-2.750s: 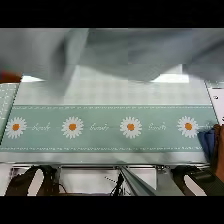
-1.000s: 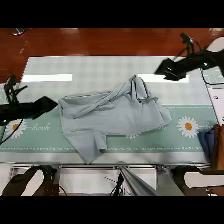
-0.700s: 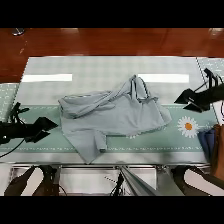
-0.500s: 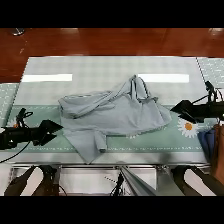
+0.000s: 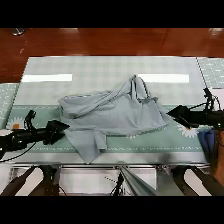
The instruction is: Fold the shirts.
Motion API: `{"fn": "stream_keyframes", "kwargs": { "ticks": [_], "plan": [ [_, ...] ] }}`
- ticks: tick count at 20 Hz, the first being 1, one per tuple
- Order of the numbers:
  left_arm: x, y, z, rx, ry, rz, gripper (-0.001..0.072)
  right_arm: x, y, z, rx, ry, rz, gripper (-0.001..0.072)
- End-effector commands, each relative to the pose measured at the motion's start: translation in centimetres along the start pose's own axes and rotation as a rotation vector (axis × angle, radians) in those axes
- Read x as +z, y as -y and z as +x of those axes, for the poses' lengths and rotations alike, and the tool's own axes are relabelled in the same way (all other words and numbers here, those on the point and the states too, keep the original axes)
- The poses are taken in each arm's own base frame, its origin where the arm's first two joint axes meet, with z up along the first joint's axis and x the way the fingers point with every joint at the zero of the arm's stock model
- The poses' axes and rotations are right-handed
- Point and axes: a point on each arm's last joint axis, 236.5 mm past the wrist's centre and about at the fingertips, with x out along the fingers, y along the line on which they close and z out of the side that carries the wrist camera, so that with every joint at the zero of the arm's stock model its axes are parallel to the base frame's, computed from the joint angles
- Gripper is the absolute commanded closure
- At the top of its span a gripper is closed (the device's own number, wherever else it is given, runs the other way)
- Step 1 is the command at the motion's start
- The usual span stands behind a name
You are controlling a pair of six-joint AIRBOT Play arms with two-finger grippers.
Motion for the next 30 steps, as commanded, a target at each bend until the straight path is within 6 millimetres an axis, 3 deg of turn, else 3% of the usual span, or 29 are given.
{"fn": "stream_keyframes", "kwargs": {
  "ticks": [1,2,3,6,7,10,13,19,20,21,23,25,26,27,28,30],
  "plan": [
    [0.2,-0.6,1.9,0.04,-0.004,0.032,0.0184,0.7,0.0,-0.1,0.003,0.034,0.004,0.0082],
    [0.2,-0.2,2.3,0.033,-0.004,0.033,0.0469,1.2,0.5,-0.4,-0.011,0.05,0.012,0.0082],
    [-0.1,0.1,2.4,0.029,-0.018,0.063,0.0685,1.8,1.5,-0.9,-0.037,0.072,0.035,0.0082],
    [-0.2,1.2,2.1,0.006,-0.043,0.126,0.0684,2.4,7.5,-2.3,-0.185,0.102,0.172,0.0082],
    [0.0,1.3,2.0,0.004,-0.039,0.131,0.0684,2.1,8.3,-2.2,-0.188,0.081,0.206,0.0082],
    [0.1,1.4,2.0,0.003,-0.039,0.132,0.0684,1.3,7.7,0.0,-0.118,-0.003,0.224,0.0083],
    [-0.1,1.5,2.0,0.0,-0.045,0.132,0.0683,1.9,5.0,2.5,0.03,-0.049,0.252,0.0091],
    [-0.2,1.5,2.0,-0.003,-0.051,0.131,0.0683,2.0,2.9,6.3,0.038,-0.181,0.185,0.0103],
    [-0.2,1.5,2.0,-0.003,-0.051,0.132,0.0683,2.1,2.5,6.6,0.037,-0.19,0.167,0.0189],
    [-0.2,1.5,2.0,-0.003,-0.051,0.131,0.0683,2.1,2.0,6.9,0.038,-0.201,0.147,0.0334],
    [-0.2,1.6,2.0,-0.004,-0.05,0.131,0.0684,2.2,1.0,7.1,0.047,-0.218,0.093,0.0686],
    [0.4,2.7,1.4,-0.023,-0.041,0.192,0.0684,3.6,-1.0,5.7,0.078,-0.22,0.027,0.069],
    [1.6,4.8,0.5,-0.056,-0.011,0.236,0.0685,5.3,-2.5,4.2,0.095,-0.197,-0.027,0.069],
    [3.6,8.7,-1.2,-0.133,0.059,0.287,0.0685,8.1,-4.9,1.9,0.113,-0.13,-0.093,0.0691],
    [5.9,13.7,-3.9,-0.236,0.161,0.343,0.0685,11.3,-7.6,-1.2,0.125,-0.028,-0.16,0.0691],
    [9.4,25.7,-12.7,-0.452,0.429,0.501,0.0685,17.6,-15.2,-10.6,0.155,0.252,-0.331,0.0691]
  ]
}}
